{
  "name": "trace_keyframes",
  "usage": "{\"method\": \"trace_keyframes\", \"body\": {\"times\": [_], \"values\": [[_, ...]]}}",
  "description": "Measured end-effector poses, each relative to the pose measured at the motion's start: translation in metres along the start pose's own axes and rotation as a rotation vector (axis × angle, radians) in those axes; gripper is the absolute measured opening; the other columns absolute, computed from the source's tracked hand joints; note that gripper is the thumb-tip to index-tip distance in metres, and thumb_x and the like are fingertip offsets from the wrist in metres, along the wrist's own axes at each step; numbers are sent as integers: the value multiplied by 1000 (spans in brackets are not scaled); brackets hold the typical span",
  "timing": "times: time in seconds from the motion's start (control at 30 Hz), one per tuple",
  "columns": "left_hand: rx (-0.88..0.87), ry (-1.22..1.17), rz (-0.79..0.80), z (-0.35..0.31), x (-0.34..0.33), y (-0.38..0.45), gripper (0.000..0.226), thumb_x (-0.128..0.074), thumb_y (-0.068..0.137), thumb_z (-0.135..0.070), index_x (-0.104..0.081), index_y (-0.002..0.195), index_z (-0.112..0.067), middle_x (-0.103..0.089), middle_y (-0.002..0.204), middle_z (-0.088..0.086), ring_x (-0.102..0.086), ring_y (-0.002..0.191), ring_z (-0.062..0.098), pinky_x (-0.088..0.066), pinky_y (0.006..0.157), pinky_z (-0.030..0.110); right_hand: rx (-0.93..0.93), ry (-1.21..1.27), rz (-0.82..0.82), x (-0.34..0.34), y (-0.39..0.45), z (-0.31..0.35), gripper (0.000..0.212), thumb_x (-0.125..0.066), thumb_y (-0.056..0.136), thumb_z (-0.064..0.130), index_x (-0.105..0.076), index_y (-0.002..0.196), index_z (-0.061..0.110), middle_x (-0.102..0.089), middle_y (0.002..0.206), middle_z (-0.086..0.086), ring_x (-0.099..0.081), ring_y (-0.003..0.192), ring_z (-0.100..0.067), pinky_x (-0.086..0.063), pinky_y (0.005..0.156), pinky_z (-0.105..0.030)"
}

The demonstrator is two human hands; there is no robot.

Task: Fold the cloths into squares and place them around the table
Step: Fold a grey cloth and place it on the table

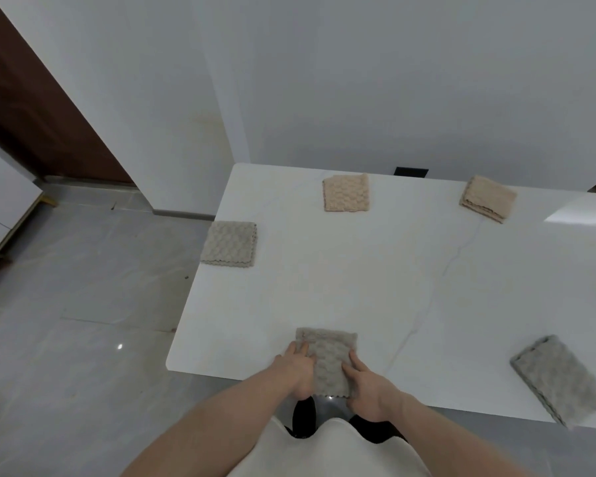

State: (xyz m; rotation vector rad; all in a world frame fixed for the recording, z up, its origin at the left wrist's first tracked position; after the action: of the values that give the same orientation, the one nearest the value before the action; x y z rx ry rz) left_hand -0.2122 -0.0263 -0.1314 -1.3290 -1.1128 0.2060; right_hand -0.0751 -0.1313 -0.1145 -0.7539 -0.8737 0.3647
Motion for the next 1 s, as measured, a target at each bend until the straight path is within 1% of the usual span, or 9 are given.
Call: {"method": "trace_keyframes", "body": {"times": [0.07, 0.17, 0.3, 0.4, 0.53, 0.63, 0.73, 0.83, 1.0], "values": [[4, 2, -1, -2, -1, -2, 87, -54, 99, -34, 0, 164, -20, 17, 171, 6, 10, 157, 33, -14, 126, 54, -45, -5, 1, -3, -9, -7, 87, -53, 91, 22, -2, 162, 20, 10, 168, 1, -23, 152, -18, -28, 117, -24], [-17, -14, -31, -1, -4, -3, 88, -57, 98, -39, -1, 164, -21, 15, 171, 5, 6, 157, 33, -18, 126, 53, -77, -4, 1, -4, -20, -12, 86, -51, 92, 23, -1, 162, 20, 2, 169, 0, -16, 154, -17, -23, 121, -26], [-89, -216, -201, 7, -6, -7, 78, -64, 90, -46, -28, 157, -27, -10, 169, 3, -25, 150, 31, -35, 118, 46, -82, 80, -38, 4, -31, -4, 79, -54, 91, 22, -16, 160, 22, -20, 163, -7, -30, 148, -22, -29, 116, -26], [-101, -386, -354, 10, -16, -24, 81, -46, 81, -56, -31, 157, -34, -16, 167, -5, -38, 140, 31, -40, 112, 38, -66, 139, -43, -1, -36, 2, 80, -58, 91, 30, -17, 160, 22, -24, 163, -1, -27, 149, -17, -26, 117, -23], [-84, -413, -299, 13, -39, -33, 82, -49, 84, -28, -21, 161, -37, -13, 170, -6, -29, 147, 32, -38, 115, 39, -97, 186, -16, -12, -40, 5, 64, -61, 91, 37, -39, 150, 22, -46, 145, 5, -43, 138, -15, -32, 113, -21], [-81, -391, -273, 12, -39, -35, 83, -52, 88, -22, -18, 162, -33, -14, 170, -5, -26, 150, 31, -34, 118, 39, -116, 222, -29, -16, -41, 4, 57, -63, 85, 36, -50, 139, 26, -55, 137, 9, -51, 131, -13, -39, 110, -24], [-85, -406, -304, 11, -33, -38, 78, -53, 88, -24, -25, 160, -35, -21, 166, -5, -30, 146, 33, -37, 116, 41, -91, 210, -57, -14, -44, 5, 67, -63, 84, 27, -42, 147, 21, -46, 145, 5, -43, 139, -14, -30, 112, -16], [-60, -434, -355, 9, -26, -44, 74, -52, 88, -21, -29, 157, -34, -12, 169, -2, -28, 146, 30, -35, 117, 37, -105, 222, -67, -10, -48, 8, 80, -59, 87, 18, -23, 158, 18, -28, 157, -2, -29, 148, -17, -22, 112, -14], [-79, -392, -286, 3, -30, -43, 72, -53, 89, -22, -31, 158, -28, -20, 167, -3, -27, 148, 31, -32, 119, 38, -100, 245, -83, -6, -49, 10, 67, -52, 90, 7, -34, 153, 15, -28, 159, -6, -30, 147, -19, -25, 110, -15]]}}
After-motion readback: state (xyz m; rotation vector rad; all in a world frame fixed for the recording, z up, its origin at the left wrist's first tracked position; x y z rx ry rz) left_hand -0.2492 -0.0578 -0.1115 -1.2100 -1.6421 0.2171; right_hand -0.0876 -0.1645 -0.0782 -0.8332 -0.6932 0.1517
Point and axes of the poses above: each hand's wrist, its own y-axis towards the middle knuckle, its own x-axis out of the back of the hand, z = x × y, the point moved 5 cm from there along y, towards the middle knuckle
